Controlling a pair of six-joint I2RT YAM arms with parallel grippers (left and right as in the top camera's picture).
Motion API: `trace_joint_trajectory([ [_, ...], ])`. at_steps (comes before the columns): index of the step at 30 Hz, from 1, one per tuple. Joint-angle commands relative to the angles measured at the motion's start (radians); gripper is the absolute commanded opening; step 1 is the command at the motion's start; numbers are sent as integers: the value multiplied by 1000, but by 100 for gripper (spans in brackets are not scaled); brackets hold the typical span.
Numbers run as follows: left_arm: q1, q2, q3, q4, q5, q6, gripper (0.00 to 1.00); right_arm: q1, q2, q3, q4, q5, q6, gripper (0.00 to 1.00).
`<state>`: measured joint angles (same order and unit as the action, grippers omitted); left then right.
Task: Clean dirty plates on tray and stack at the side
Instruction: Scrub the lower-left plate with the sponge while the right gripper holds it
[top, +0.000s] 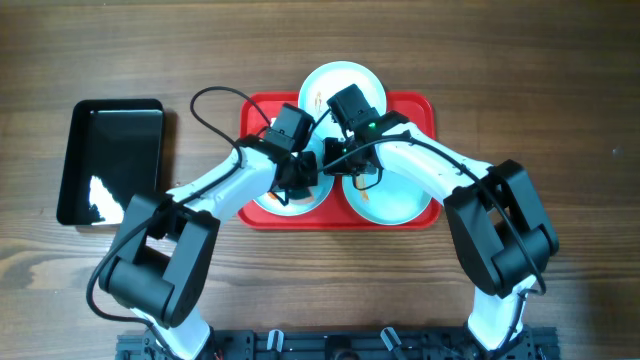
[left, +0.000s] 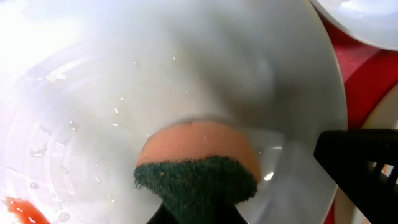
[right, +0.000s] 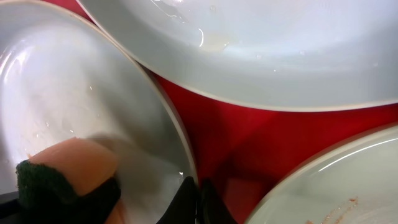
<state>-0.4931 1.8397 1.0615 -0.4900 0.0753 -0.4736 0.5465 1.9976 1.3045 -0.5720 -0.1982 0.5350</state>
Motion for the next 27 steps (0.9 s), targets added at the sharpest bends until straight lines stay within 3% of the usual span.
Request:
trace_joint_trajectory([
  [1, -22, 22, -13, -6, -100, -7, 4, -5, 26, 10, -6, 18, 21, 4],
  [7, -22, 22, -54, -1, -152, -51, 4, -5, 26, 10, -6, 18, 26, 4],
  [21, -22, 22, -227, 209, -159, -63, 4, -5, 26, 10, -7, 18, 26, 4],
  [27, -19, 22, -227, 201, -193, -58, 4, -5, 26, 10, -11, 18, 25, 5],
])
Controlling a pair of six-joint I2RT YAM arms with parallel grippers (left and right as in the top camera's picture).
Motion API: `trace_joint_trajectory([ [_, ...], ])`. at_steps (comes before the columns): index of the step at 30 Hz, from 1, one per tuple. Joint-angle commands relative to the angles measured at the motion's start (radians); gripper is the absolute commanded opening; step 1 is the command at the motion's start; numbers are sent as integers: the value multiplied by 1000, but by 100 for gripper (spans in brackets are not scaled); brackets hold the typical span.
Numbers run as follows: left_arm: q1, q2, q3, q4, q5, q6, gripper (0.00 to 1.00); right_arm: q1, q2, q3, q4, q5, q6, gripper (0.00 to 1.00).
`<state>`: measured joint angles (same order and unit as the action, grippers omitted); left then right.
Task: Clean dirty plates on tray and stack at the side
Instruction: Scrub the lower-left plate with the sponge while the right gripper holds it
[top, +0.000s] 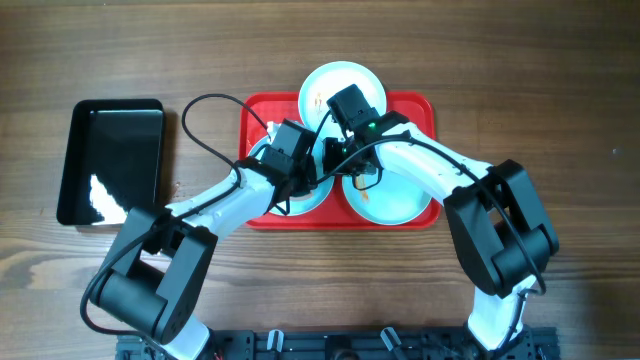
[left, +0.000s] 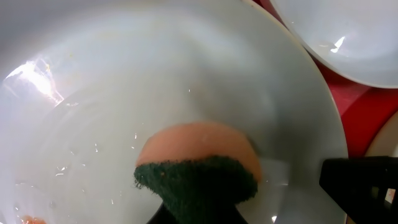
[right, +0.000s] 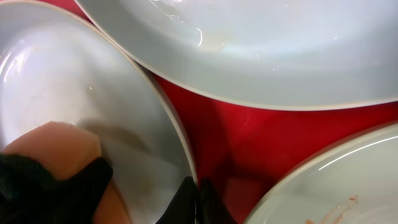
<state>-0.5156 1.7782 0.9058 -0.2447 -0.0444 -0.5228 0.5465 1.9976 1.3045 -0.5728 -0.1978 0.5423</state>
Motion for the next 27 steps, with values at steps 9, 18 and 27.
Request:
trace_joint_trajectory([
  [9, 3, 84, -71, -124, -215, 89, 4, -5, 26, 10, -14, 18, 14, 4],
  [18, 40, 84, -71, -134, -215, 138, 4, -5, 26, 10, -16, 18, 10, 4],
  [27, 148, 84, -71, -113, -214, 240, 4, -5, 26, 10, -16, 19, 10, 4],
])
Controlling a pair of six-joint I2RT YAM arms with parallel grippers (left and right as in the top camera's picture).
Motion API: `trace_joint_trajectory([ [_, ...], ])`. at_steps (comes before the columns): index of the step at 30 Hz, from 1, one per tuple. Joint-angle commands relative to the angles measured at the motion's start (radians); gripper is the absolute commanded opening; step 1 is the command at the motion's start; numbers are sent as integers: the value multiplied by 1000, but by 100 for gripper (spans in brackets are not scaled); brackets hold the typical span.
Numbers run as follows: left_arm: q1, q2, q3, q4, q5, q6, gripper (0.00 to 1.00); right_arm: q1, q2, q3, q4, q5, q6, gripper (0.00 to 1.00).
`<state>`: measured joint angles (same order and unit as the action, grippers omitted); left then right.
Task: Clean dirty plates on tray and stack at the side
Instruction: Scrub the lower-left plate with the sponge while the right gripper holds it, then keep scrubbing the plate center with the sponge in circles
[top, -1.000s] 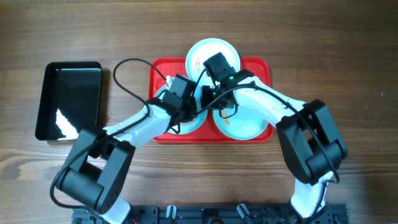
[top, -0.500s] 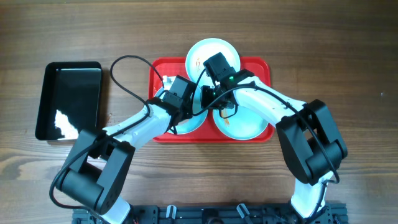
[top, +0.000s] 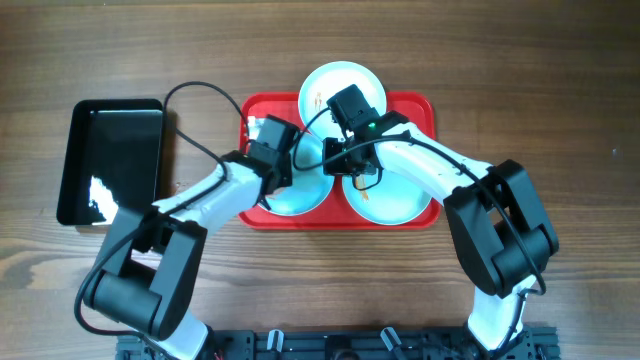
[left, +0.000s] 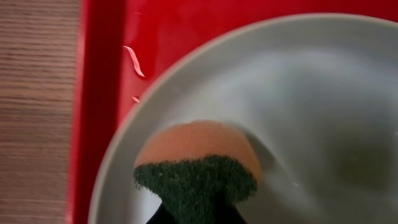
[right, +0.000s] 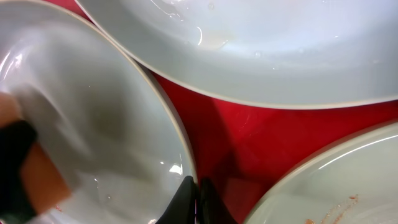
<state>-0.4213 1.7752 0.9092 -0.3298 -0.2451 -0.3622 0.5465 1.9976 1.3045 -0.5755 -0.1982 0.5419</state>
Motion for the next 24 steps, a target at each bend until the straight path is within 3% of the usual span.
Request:
trace_joint_trajectory([
  [1, 58, 87, -74, -20, -13, 89, 4, -5, 26, 10, -13, 19, 10, 4],
  [8, 50, 56, -53, 10, 35, 97, 4, -5, 26, 10, -13, 19, 10, 4],
  [17, 31, -116, -27, 12, 302, 97, 4, -5, 26, 10, -12, 19, 10, 4],
  [24, 31, -106, -27, -4, 378, 85, 4, -5, 26, 10, -12, 19, 11, 4],
])
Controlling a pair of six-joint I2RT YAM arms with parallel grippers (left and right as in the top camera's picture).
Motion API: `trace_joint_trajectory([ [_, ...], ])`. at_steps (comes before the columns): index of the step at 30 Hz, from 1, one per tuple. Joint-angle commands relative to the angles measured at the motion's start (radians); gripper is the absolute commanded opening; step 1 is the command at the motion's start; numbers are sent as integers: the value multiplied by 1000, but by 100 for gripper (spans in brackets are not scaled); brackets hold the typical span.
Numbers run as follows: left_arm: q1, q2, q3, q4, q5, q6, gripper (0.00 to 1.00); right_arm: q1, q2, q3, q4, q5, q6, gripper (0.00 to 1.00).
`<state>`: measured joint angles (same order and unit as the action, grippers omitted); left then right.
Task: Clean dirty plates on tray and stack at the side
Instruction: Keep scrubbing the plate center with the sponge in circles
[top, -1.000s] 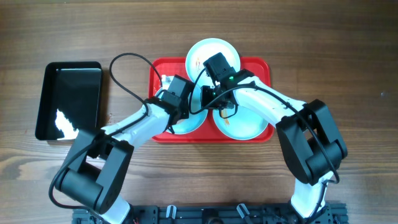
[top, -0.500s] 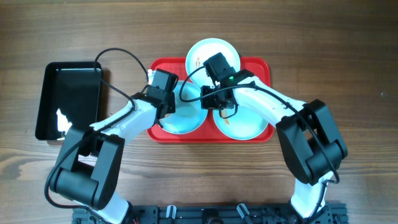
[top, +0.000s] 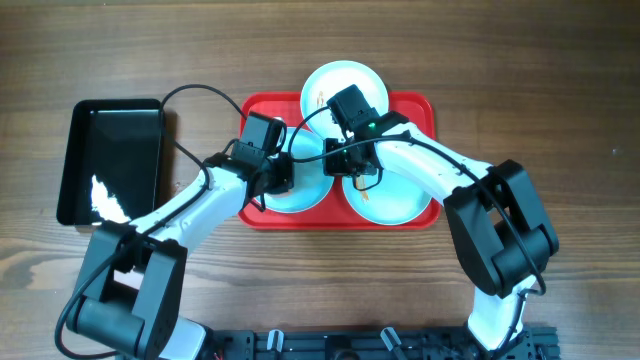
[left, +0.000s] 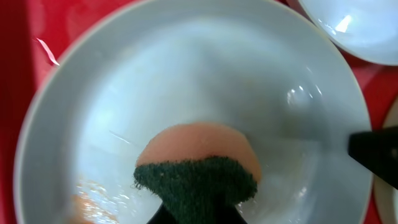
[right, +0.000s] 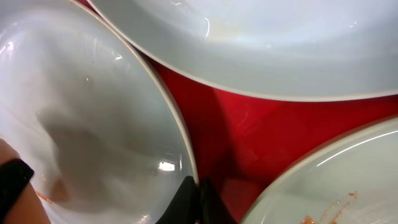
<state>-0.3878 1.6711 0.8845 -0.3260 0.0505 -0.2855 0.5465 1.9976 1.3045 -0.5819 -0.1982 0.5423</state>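
Three white plates lie on the red tray (top: 420, 108). My left gripper (left: 196, 208) is shut on an orange sponge (left: 198, 158) with a green scrub face, pressed into the left plate (top: 300, 192). That left plate (left: 186, 74) is wet, with an orange smear at its lower left. My right gripper (right: 196, 196) is shut on the left plate's right rim (right: 180, 137). The back plate (top: 343, 82) and the right plate (top: 390, 200) carry orange food marks; the right plate (right: 336, 186) shows reddish streaks.
A black rectangular tray (top: 110, 160) sits on the wooden table (top: 560, 80) left of the red tray. Both arms cross over the red tray's middle. A small red scrap (left: 46, 51) lies on the tray by the plate's upper left.
My left gripper with the sponge has moved from the plate's upper-left rim back toward the plate's middle. The right gripper still pinches the same rim.
The sponge was first at the left plate's right side, near my right gripper. It then sat slightly further in, then at the upper-left rim by the tray edge, and now it is near the middle. My right gripper held the rim throughout.
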Motion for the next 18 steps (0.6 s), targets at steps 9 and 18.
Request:
trace_joint_trajectory([
  [9, -3, 41, -3, 5, 123, -75, 4, -5, 26, 10, -5, 19, 13, 4],
  [18, -3, 119, -3, 51, 143, -89, 4, -5, 26, 10, -6, 19, 24, 4],
])
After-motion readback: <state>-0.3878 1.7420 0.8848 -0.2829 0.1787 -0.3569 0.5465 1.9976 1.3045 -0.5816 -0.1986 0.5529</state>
